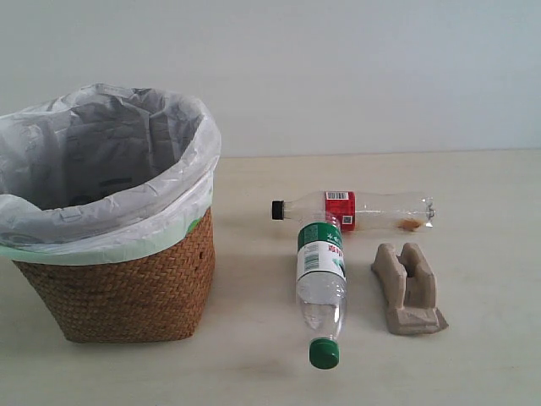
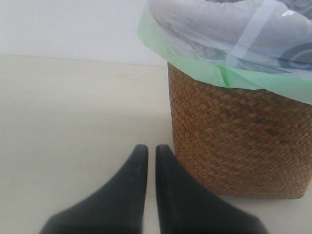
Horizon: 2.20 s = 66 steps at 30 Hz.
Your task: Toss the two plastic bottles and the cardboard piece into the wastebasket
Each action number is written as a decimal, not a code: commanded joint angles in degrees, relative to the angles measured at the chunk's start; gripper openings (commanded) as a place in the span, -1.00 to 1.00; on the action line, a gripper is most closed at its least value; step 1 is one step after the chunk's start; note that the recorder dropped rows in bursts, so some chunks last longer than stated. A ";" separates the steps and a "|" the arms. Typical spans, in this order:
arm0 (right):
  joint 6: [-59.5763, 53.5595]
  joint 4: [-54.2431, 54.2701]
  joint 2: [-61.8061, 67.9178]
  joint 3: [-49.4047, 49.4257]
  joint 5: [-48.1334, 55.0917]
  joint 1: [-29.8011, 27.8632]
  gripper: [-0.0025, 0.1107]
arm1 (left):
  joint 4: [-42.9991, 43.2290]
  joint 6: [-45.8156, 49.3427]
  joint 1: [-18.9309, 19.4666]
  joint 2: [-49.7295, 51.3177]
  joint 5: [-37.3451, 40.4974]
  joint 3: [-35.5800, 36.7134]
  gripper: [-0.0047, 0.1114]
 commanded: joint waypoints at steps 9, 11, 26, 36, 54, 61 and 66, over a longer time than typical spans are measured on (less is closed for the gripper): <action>-2.63 9.17 17.35 -0.51 7.36 -0.51 0.88 | 0.11 -0.50 0.19 -0.14 -0.15 0.17 -0.82; -3.88 11.68 20.04 -0.51 7.11 -0.15 0.88 | 0.11 -0.50 0.19 -0.14 -0.15 0.17 -0.82; -2.31 12.57 39.90 -0.51 -5.07 4.81 0.88 | 0.11 -0.50 0.19 -0.14 -0.15 0.17 -0.82; -2.34 12.40 52.42 -0.51 -11.94 5.22 0.88 | 0.11 -0.50 0.19 -0.14 -0.15 0.17 -0.82; -3.64 12.40 65.80 -0.51 -27.00 5.22 0.88 | 0.11 -0.50 0.19 -0.14 -0.15 0.17 -0.82; -3.88 12.40 68.11 -0.51 -29.14 5.22 0.51 | 0.11 -0.50 0.19 -0.14 -0.15 0.17 -0.82; -3.88 12.40 68.11 -0.51 -28.77 5.22 -0.76 | 0.11 -0.50 0.19 -0.14 -0.15 0.17 -0.82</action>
